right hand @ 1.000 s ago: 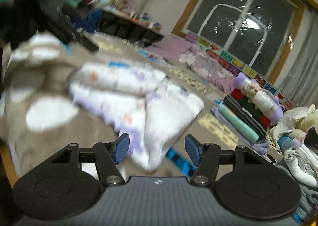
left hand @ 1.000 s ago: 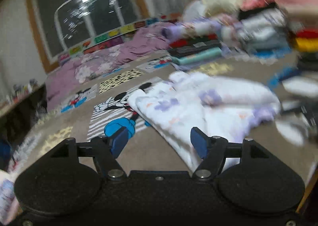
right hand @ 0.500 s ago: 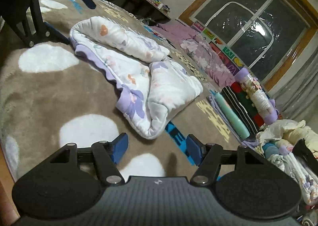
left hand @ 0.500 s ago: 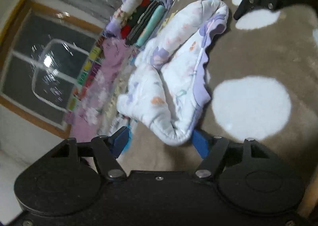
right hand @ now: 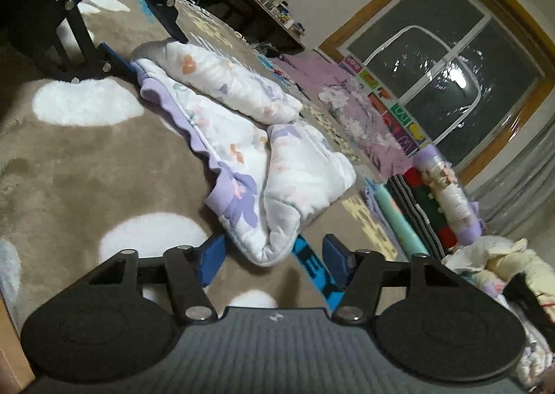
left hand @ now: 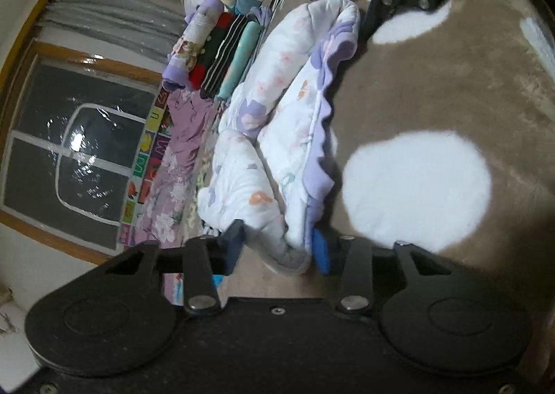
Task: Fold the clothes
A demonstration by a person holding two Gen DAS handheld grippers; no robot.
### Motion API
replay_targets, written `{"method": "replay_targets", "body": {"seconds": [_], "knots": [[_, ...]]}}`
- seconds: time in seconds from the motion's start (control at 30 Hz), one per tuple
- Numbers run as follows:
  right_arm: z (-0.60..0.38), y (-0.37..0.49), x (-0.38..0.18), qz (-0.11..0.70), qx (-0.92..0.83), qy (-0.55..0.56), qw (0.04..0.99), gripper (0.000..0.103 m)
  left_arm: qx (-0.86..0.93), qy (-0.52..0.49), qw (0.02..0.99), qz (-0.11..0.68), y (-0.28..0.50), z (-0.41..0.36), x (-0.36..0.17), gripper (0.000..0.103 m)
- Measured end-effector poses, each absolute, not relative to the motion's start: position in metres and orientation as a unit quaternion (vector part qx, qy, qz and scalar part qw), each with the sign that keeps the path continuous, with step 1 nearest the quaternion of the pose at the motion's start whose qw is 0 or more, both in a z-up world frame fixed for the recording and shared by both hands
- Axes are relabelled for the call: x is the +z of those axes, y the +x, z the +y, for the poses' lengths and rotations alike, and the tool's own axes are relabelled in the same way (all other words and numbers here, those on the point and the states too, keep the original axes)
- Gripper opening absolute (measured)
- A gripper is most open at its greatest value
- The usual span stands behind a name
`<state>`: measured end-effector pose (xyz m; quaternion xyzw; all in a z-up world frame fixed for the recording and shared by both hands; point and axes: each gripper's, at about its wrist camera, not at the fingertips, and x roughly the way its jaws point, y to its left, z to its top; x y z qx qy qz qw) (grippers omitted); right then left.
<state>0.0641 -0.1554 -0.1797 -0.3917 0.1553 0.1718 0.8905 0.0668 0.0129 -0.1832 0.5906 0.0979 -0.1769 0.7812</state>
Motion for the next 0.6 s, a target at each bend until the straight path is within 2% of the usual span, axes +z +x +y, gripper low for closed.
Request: {"method": "replay_targets", "body": {"seconds": [0.03,0.07,0.17,0.23,0.4,0.47,0.53,0.57,0.6], "knots": [[-0.155,0.065,-0.179,0.160,0.178,-0.388,0.890,0.047,-0.176,0.588,0.783,0.098,0.066,0.012,-0.184,0.035],[-0.155,0.067,-0.179,0.164,0.185,-0.384,0.890,0.033,-0.176,0.586,0.785,0.098,0.065,0.012,-0.185,0.034],[-0.151,0.066,-0.182,0.158,0.182,-0.391,0.888,0.035,-0.172,0.563,0.802,0.103,0.064,0.013,-0.183,0.036],[-0.150,0.065,-0.182,0.149,0.174,-0.396,0.890,0.042,-0.155,0.548,0.815,0.105,0.063,0.017,-0.179,0.048],[-0.154,0.059,-0.185,0.139,0.172,-0.390,0.894,0.044,-0.156,0.524,0.830,0.113,0.063,0.023,-0.179,0.049],[-0.155,0.059,-0.187,0.135,0.173,-0.387,0.896,0.043,-0.158,0.515,0.835,0.114,0.065,0.023,-0.179,0.047],[-0.157,0.062,-0.185,0.138,0.184,-0.370,0.900,0.034,-0.164,0.508,0.838,0.117,0.066,0.021,-0.180,0.032],[-0.158,0.064,-0.184,0.141,0.190,-0.360,0.903,0.025,-0.167,0.508,0.837,0.117,0.066,0.019,-0.182,0.028],[-0.158,0.066,-0.182,0.144,0.195,-0.350,0.905,0.019,-0.170,0.509,0.836,0.117,0.066,0.017,-0.183,0.020]]}}
